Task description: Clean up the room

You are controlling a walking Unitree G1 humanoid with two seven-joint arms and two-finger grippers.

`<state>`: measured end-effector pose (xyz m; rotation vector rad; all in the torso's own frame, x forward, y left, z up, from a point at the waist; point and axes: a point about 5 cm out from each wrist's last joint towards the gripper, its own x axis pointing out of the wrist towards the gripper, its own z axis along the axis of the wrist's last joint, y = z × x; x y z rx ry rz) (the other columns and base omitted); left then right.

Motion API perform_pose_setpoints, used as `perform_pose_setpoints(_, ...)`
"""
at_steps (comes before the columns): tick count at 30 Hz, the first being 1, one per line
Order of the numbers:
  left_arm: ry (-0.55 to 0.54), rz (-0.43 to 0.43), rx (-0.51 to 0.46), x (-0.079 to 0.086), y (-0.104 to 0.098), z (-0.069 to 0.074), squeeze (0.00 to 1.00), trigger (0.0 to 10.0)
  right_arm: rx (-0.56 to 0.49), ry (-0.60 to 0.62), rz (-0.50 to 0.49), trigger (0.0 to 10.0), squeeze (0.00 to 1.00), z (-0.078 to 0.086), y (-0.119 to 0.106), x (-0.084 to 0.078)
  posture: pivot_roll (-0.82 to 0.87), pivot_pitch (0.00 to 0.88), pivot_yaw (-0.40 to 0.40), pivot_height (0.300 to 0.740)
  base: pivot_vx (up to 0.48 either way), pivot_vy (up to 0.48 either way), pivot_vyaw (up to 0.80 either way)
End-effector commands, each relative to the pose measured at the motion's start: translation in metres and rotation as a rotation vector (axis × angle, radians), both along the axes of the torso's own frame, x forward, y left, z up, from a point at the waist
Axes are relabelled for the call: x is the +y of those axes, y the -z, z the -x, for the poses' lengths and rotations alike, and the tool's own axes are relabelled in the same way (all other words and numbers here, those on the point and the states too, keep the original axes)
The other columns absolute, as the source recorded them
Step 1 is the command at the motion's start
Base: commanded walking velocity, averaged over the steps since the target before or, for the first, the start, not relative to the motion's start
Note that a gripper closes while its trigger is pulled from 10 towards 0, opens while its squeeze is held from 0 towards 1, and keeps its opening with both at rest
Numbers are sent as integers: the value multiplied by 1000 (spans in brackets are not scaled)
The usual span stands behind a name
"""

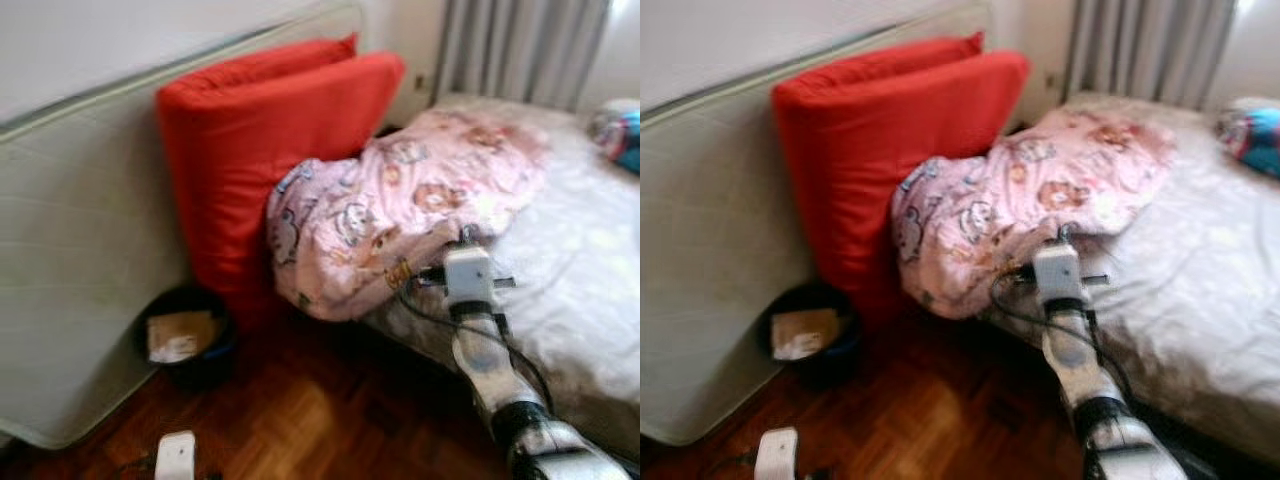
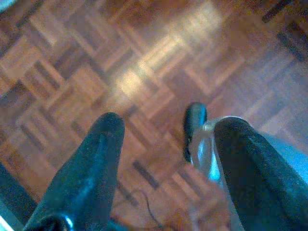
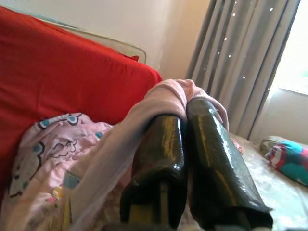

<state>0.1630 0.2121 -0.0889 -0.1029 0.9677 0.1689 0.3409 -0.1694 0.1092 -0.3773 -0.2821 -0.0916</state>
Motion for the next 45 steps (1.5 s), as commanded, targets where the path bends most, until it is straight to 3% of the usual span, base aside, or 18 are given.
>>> perform_pose_setpoints(1,9,-23,-14,6,-4,-6,0,10000,-19,-21,-3,10000,0,-2,-4,6,65,16,55,740,0,0,0)
perform_pose_setpoints(5,8,-22,-14,6,-4,-6,0,10000,83,-1,-22,10000,0,3,14,4,69,17,54,740,0,0,0)
perform_pose_setpoints(6,9,-22,-14,6,-4,-6,0,10000,164,30,-39,10000,0,6,27,0,69,19,54,740,0,0,0)
perform_pose_setpoints(12,10,-21,-13,6,-4,-6,0,10000,362,151,-120,10000,0,16,57,-15,66,18,54,740,0,0,0)
perform_pose_setpoints(16,14,-20,-11,6,-4,-6,0,10000,577,196,-192,10000,0,34,90,-22,68,19,53,740,0,0,0)
perform_pose_setpoints(24,19,-20,-10,6,-4,-6,0,10000,710,187,-213,10000,0,49,111,-18,67,17,54,740,0,0,0)
perform_pose_setpoints(30,21,-19,-10,6,-4,-6,0,10000,875,94,-193,10000,0,67,134,-1,67,17,53,740,0,0,0)
perform_pose_setpoints(36,20,-19,-9,6,-4,-6,0,10000,910,83,-197,10000,0,74,140,2,69,19,53,740,0,0,0)
perform_pose_setpoints(37,19,-19,-9,6,-4,-6,0,10000,909,81,-198,10000,196,73,140,2,67,19,54,740,0,0,0)
perform_pose_setpoints(38,19,-19,-9,6,-4,-6,0,10000,909,81,-198,10000,196,73,140,2,67,19,54,740,0,0,0)
perform_pose_setpoints(39,20,-19,-9,6,-4,-6,0,10000,908,80,-199,10000,467,73,139,2,66,19,54,740,0,0,0)
perform_pose_setpoints(42,21,-19,-9,6,-4,-6,0,10000,901,93,-193,10000,749,71,137,-1,66,19,54,740,0,0,0)
perform_pose_setpoints(43,21,-19,-9,6,-4,-6,0,10000,900,94,-192,10000,761,71,137,-1,66,19,54,740,0,0,0)
perform_pose_setpoints(44,21,-19,-9,6,-4,-6,0,10000,901,94,-192,10000,1000,71,137,-1,67,18,54,740,0,0,0)
perform_pose_setpoints(45,22,-19,-9,6,-4,-6,0,10000,902,93,-190,10000,1000,71,137,-1,67,18,54,740,0,0,0)
